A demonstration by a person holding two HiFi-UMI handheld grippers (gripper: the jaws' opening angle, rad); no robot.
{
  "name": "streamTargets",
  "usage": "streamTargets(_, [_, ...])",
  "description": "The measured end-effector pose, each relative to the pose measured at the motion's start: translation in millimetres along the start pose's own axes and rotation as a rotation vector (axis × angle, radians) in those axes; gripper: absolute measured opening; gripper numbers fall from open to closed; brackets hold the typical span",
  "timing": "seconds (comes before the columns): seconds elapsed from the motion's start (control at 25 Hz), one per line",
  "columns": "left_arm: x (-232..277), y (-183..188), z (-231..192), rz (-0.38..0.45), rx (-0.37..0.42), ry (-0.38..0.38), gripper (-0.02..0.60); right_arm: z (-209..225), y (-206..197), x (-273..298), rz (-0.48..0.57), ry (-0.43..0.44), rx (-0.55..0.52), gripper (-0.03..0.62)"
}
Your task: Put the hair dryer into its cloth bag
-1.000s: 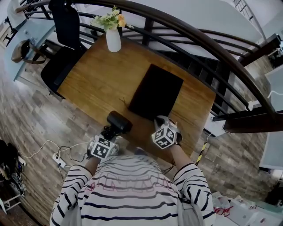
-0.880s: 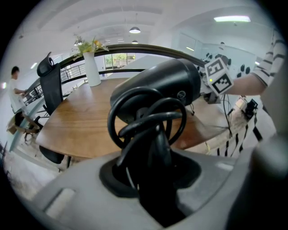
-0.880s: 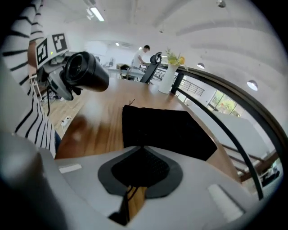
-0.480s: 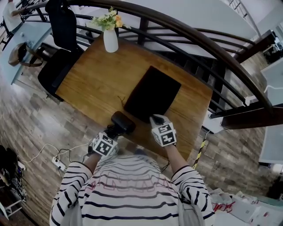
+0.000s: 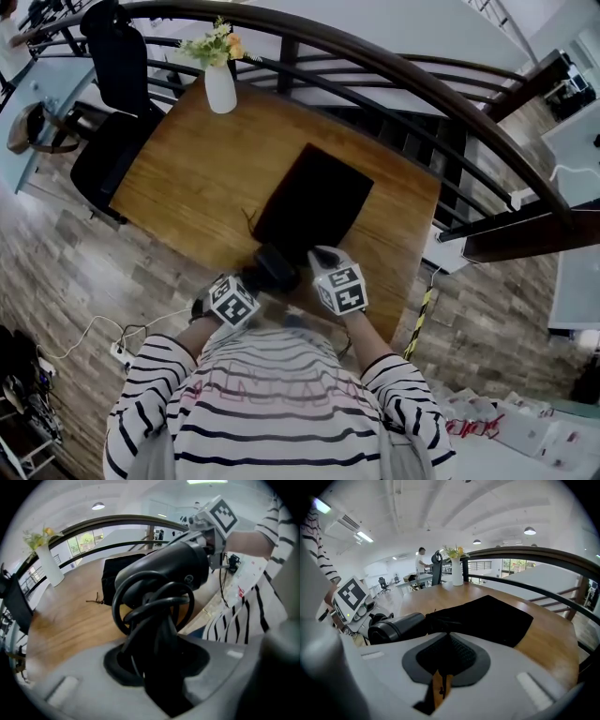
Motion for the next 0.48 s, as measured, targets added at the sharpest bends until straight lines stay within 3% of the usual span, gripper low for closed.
streamTargets(0.2, [16.0, 13.7, 2.7, -0.027, 0.048, -0.016, 0.153, -2.3, -2.4, -6.2, 0.017, -0.004, 0.015, 0.009])
streamTargets(0.48, [29.2, 24.1, -1.1, -0.073, 0.042, -0.023, 0.153, -1.1, -1.0, -14.2, 0.052, -0.018, 0.050, 0.009])
Point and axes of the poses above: the fingertips, and each gripper's own axes: x forward along the fingers, z to its right, y out of its top, the point moved 5 cm from there along -x, backward along the fingers, and after that the axes turned 9 degrees about y, right-handed, at the moved point
